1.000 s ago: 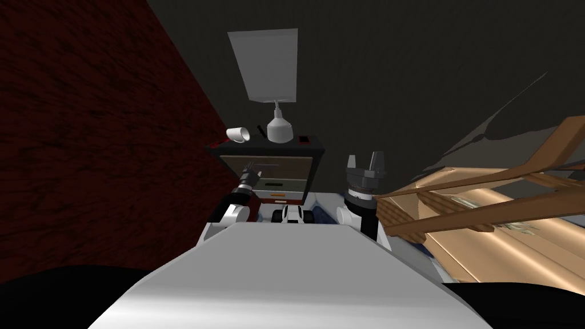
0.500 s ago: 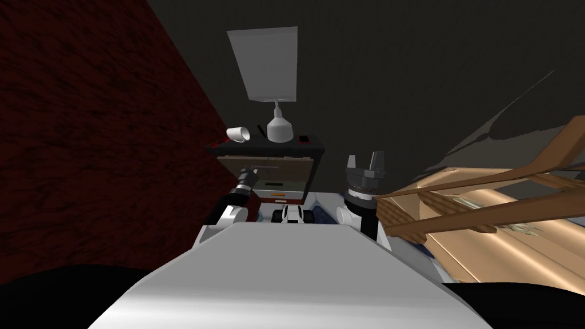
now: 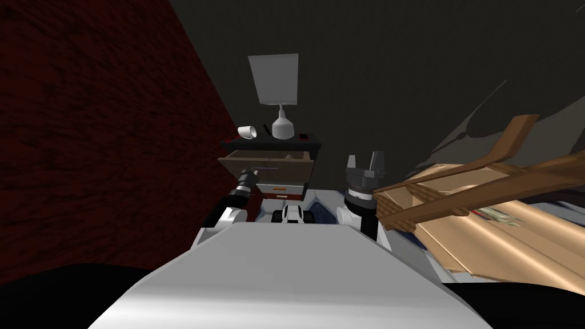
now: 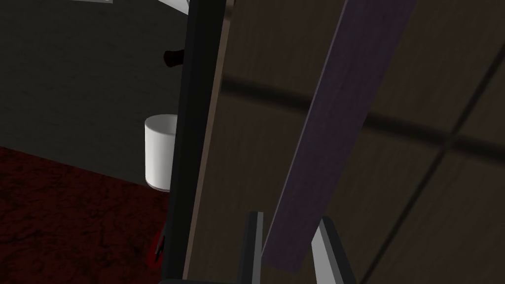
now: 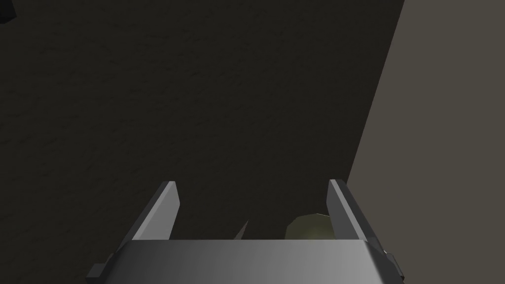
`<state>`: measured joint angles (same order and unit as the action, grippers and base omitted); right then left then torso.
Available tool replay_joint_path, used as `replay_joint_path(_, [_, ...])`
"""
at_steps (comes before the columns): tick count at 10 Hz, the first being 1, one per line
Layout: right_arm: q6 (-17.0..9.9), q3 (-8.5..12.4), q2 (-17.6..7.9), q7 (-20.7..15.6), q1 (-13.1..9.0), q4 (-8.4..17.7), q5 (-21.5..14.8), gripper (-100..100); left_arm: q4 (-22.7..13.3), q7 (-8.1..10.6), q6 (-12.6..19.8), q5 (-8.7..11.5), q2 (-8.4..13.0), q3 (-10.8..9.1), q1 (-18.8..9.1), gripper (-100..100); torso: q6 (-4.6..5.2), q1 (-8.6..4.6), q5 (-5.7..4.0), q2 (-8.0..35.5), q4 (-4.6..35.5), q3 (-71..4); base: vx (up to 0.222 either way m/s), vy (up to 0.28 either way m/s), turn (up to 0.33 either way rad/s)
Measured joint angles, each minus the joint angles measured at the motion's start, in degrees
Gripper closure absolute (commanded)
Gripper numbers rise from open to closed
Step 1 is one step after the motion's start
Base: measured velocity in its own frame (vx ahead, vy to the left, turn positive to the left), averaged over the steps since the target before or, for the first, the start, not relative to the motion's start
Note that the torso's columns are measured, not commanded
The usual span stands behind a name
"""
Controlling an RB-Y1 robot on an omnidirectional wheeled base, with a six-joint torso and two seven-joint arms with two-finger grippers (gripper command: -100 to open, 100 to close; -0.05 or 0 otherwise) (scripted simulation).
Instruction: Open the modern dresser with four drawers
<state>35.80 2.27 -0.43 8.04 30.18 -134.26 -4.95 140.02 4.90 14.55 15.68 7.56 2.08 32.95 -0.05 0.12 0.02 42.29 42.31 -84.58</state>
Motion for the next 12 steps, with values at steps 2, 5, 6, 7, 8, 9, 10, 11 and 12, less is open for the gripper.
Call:
replay_joint_path(2, [0.0,0.0,0.0,0.0,0.0,0.0,0.0,0,0.5,0.0,-0.2,0.2,0.3,0.14,0.6,-100,0.0,-0.06,0.02,0.2,0.0,0.1,-0.133,-0.015,0.052])
replay_joint_path(5, [0.0,0.0,0.0,0.0,0.0,0.0,0.0,0,2.7,0.81,3.4,1.4,1.1,-1.69,-0.7,-100,0.08,-0.15,-0.06,-0.5,-0.1,-0.3,0.031,-0.018,0.029])
replay_joint_path(6, [0.0,0.0,0.0,0.0,0.0,0.0,0.0,0,3.5,1.1,4.8,1.8,1.3,-2.36,-1.5,-100,0.07,-0.14,-0.05,-0.3,-0.1,-0.2,0.04,-0.025,0.045])
replay_joint_path(7, [0.0,0.0,0.0,0.0,0.0,0.0,0.0,0,4.6,1.36,6.1,2.2,1.5,-2.91,-1.8,-100,0.05,-0.15,-0.04,-0.1,0.0,0.0,0.025,-0.025,0.047])
replay_joint_path(8, [0.0,0.0,0.0,0.0,0.0,0.0,0.0,0,5.6,1.7,7.3,2.7,1.9,-3.66,-2.2,-100,0.05,-0.13,-0.03,0.1,0.0,0.1,0.013,-0.021,0.043])
replay_joint_path(9, [0.0,0.0,0.0,0.0,0.0,0.0,0.0,0,6.7,2.12,8.8,3.4,2.4,-4.52,-2.4,-100,0.06,-0.1,-0.03,0.1,0.1,0.1,0.003,-0.023,0.032])
replay_joint_path(10, [0.0,0.0,0.0,0.0,0.0,0.0,0.0,0,7.2,2.47,10.1,4.0,2.9,-5.2,-2.7,-100,0.02,-0.13,-0.09,0.2,0.2,0.1,0.002,-0.022,0.049])
replay_joint_path(11, [0.0,0.0,0.0,0.0,0.0,0.0,0.0,0,7.7,2.59,11.7,3.9,2.7,-5.47,-3.5,-100,0.04,-0.21,-0.18,0.2,0.3,0.1,0.007,-0.025,0.034])
replay_joint_path(12, [0.0,0.0,0.0,0.0,0.0,0.0,0.0,0,8.3,2.86,13.1,4.6,3.2,-6.18,-3.9,-100,-0.01,-0.26,-0.23,0.3,0.3,0.1,0.009,-0.01,0.01])
